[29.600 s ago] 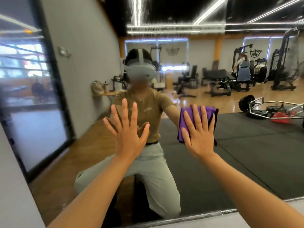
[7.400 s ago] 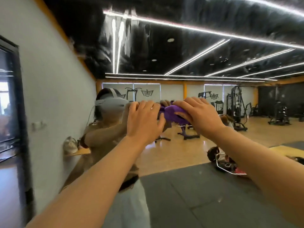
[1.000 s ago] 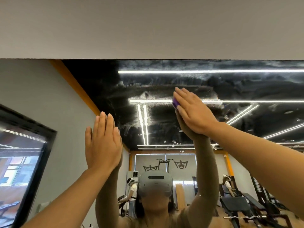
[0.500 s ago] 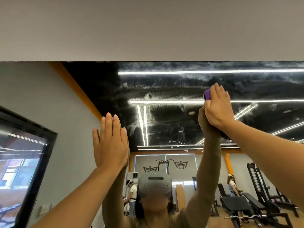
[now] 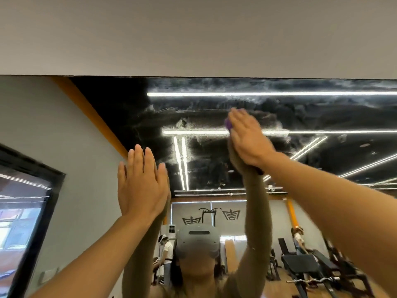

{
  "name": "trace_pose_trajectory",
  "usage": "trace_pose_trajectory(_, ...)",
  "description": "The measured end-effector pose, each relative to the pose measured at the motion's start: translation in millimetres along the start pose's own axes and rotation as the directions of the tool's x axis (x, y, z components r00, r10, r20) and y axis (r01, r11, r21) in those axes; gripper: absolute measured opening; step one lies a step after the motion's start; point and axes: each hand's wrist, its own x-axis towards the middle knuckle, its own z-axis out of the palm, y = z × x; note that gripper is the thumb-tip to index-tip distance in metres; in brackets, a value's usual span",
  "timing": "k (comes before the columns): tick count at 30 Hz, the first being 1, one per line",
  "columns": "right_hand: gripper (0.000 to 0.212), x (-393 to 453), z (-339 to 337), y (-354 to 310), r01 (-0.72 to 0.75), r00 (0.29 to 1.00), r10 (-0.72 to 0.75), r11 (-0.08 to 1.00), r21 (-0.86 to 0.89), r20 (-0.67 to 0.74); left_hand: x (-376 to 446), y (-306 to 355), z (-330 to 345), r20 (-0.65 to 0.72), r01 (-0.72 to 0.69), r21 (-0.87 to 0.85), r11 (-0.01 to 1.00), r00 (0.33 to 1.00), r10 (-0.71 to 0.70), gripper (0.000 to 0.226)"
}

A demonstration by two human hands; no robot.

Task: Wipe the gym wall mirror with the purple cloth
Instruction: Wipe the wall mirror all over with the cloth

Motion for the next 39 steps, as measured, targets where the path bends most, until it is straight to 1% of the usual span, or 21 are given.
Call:
trace_pose_trajectory(2, 0.052, -8, -16, 45, -0.092, 0.995, 0.092, 0.996, 0.013, -0.039, -2, 3, 3, 0.022, 0.003, 0.06, 0.998, 1.0, -0.005, 0.081)
trace_pose_trajectory(5, 0.057, -26, -36, 95, -0.21, 0.976, 0.211, 0.978, 0.016, -0.046, -1, -1, 9, 0.019, -0.029, 0.146, 0.989, 0.999, 0.026, 0.086)
trace_pose_trajectory(7, 0.065, -29, -38, 108, -0.254, 0.966, 0.253, 0.967, -0.009, -0.059, -1, 0, 12, 0.009, -0.054, 0.148, 0.988, 0.999, 0.053, 0.087)
trace_pose_trajectory(8, 0.067, -26, -37, 108, -0.27, 0.96, 0.268, 0.962, -0.023, -0.075, -2, 2, 13, 0.002, -0.063, 0.137, 0.989, 0.998, 0.063, 0.083)
trace_pose_trajectory(10, 0.06, -19, -34, 96, -0.301, 0.949, 0.295, 0.953, -0.042, -0.114, -2, 10, 14, -0.002, -0.055, 0.107, 0.993, 0.998, 0.056, 0.071)
trace_pose_trajectory(11, 0.056, -16, -30, 85, -0.29, 0.952, 0.283, 0.956, -0.047, -0.121, -3, 14, 15, 0.006, -0.042, 0.098, 0.994, 0.999, 0.041, 0.066)
trace_pose_trajectory(12, 0.055, -15, -27, 72, -0.247, 0.964, 0.241, 0.968, -0.045, -0.11, -5, 19, 15, 0.015, -0.025, 0.093, 0.995, 1.0, 0.024, 0.066)
trace_pose_trajectory(14, 0.055, -14, -15, 42, -0.095, 0.994, 0.094, 0.995, -0.027, -0.064, -9, 25, 16, 0.01, 0.01, 0.084, 0.996, 1.0, -0.01, 0.069)
trace_pose_trajectory(16, 0.056, -13, -5, 17, 0.034, 0.999, -0.034, 0.999, -0.031, -0.01, -12, 30, 18, -0.012, 0.043, 0.063, 0.997, 0.999, -0.043, 0.068)
trace_pose_trajectory(18, 0.055, -11, 0, 10, 0.072, 0.997, -0.072, 0.997, -0.02, 0.021, -14, 34, 20, -0.021, 0.069, 0.034, 0.997, 0.997, -0.068, 0.072)
trace_pose_trajectory(21, 0.054, -12, -6, 29, 0.116, 0.992, -0.113, 0.993, -0.038, 0.063, -17, 40, 24, -0.03, 0.095, 0.039, 0.995, 0.995, -0.094, 0.078)
trace_pose_trajectory(22, 0.055, -13, -12, 41, 0.103, 0.993, -0.1, 0.994, -0.04, 0.056, -17, 40, 24, -0.038, 0.099, 0.053, 0.994, 0.995, -0.097, 0.079)
trace_pose_trajectory(23, 0.055, -14, -20, 56, 0.051, 0.998, -0.05, 0.998, -0.028, 0.028, -17, 39, 25, -0.045, 0.097, 0.065, 0.993, 0.995, -0.094, 0.079)
trace_pose_trajectory(25, 0.055, -19, -37, 94, -0.097, 0.995, 0.097, 0.995, 0.004, -0.037, -16, 38, 27, -0.049, 0.087, 0.083, 0.993, 0.995, -0.083, 0.079)
trace_pose_trajectory(27, 0.055, -26, -49, 126, -0.209, 0.975, 0.208, 0.978, -0.006, -0.071, -15, 37, 29, -0.05, 0.08, 0.101, 0.992, 0.996, -0.075, 0.08)
trace_pose_trajectory(29, 0.055, -29, -50, 140, -0.276, 0.957, 0.272, 0.961, -0.027, -0.103, -15, 36, 31, -0.066, 0.075, 0.107, 0.991, 0.995, -0.068, 0.079)
trace_pose_trajectory(32, 0.054, -25, -42, 130, -0.363, 0.922, 0.352, 0.931, -0.048, -0.159, -16, 36, 33, -0.065, 0.073, 0.11, 0.991, 0.996, -0.066, 0.078)
trace_pose_trajectory(33, 0.054, -23, -40, 119, -0.358, 0.924, 0.346, 0.932, -0.054, -0.159, -16, 36, 33, -0.066, 0.071, 0.114, 0.991, 0.996, -0.063, 0.077)
trace_pose_trajectory(34, 0.054, -19, -37, 106, -0.323, 0.938, 0.311, 0.944, -0.062, -0.151, -16, 35, 35, -0.069, 0.068, 0.119, 0.991, 0.996, -0.06, 0.078)
trace_pose_trajectory(37, 0.056, -7, -21, 55, -0.12, 0.991, 0.113, 0.989, -0.087, -0.076, -15, 33, 36, -0.085, 0.063, 0.13, 0.989, 0.995, -0.052, 0.079)
trace_pose_trajectory(39, 0.057, 0, -6, 22, 0.024, 0.999, -0.027, 0.996, -0.091, -0.03, -15, 32, 35, -0.085, 0.062, 0.119, 0.991, 0.995, -0.052, 0.079)
